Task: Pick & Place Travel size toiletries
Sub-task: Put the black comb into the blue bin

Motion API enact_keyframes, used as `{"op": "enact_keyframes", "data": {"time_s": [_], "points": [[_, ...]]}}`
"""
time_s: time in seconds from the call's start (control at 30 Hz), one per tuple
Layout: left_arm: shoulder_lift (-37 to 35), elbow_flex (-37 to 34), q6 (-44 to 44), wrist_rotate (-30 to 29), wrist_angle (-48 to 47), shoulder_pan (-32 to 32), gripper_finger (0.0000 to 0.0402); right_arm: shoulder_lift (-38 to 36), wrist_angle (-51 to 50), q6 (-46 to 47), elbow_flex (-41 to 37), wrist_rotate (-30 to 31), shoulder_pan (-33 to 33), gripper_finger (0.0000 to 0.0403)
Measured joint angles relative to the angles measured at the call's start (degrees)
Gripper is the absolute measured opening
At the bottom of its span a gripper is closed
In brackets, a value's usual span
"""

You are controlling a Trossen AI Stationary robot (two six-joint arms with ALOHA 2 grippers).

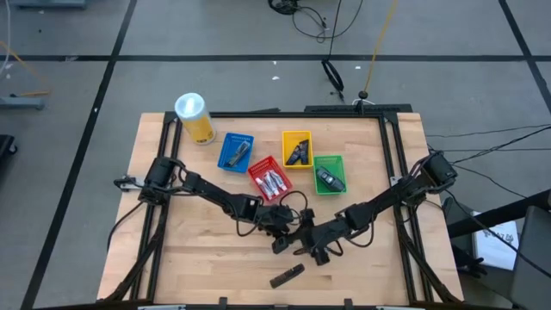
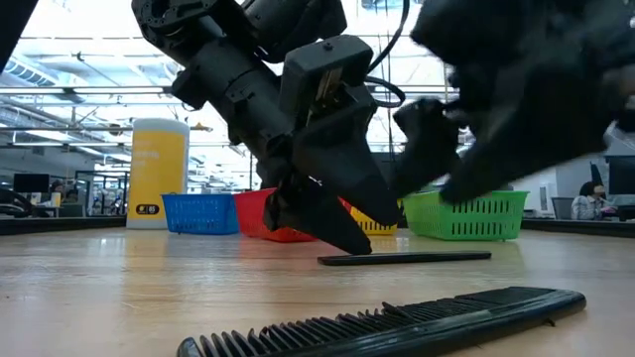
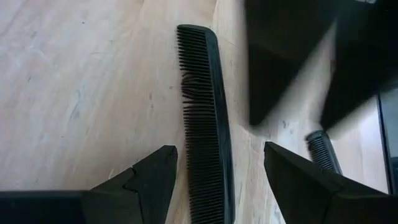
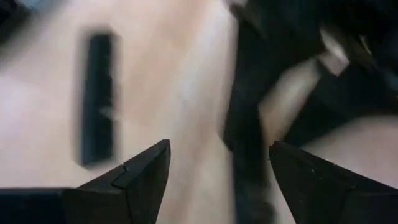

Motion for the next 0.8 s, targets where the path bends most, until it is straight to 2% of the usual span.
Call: {"op": "enact_keyframes", "data": {"time_s": [0.13, 0.2, 0.3, 0.4, 0.57, 0.67, 0.8], "points": [[0.0, -0.04, 0.72, 0.63, -0.05, 0.13, 0.0243, 0.04, 9.26, 1.08, -0.14, -3.39, 0.03, 0.0268], [0.0, -0.07, 1.8, 0.69, -0.06, 0.07, 0.0243, 0.04, 12.35, 4.6, -0.16, -3.95, -0.32, 0.0266], [0.0, -0.09, 2.21, 0.89, 0.06, 0.05, 0.0243, 0.07, 13.16, 6.51, -0.18, -4.13, -0.36, 0.0263], [0.0, -0.09, 2.11, 1.09, 0.09, 0.13, 0.0243, -0.06, 10.94, 3.49, -0.09, -3.28, -0.33, 0.0263], [0.0, -0.07, 2.89, 2.17, -2.06, 0.2, 0.0243, -5.21, -3.33, 1.95, 1.7, 3.08, 1.95, 0.0259], [0.0, -0.07, 3.59, 2.33, -2.07, 0.21, 0.0243, -9.52, -16.3, -0.76, 5.67, 12.41, 4.48, 0.0257], [0.0, -0.07, 5.33, 2.56, -1.89, 0.51, 0.0243, -11.21, -33.06, -3.01, 15.06, 23.91, 7.54, 0.0256]]}}
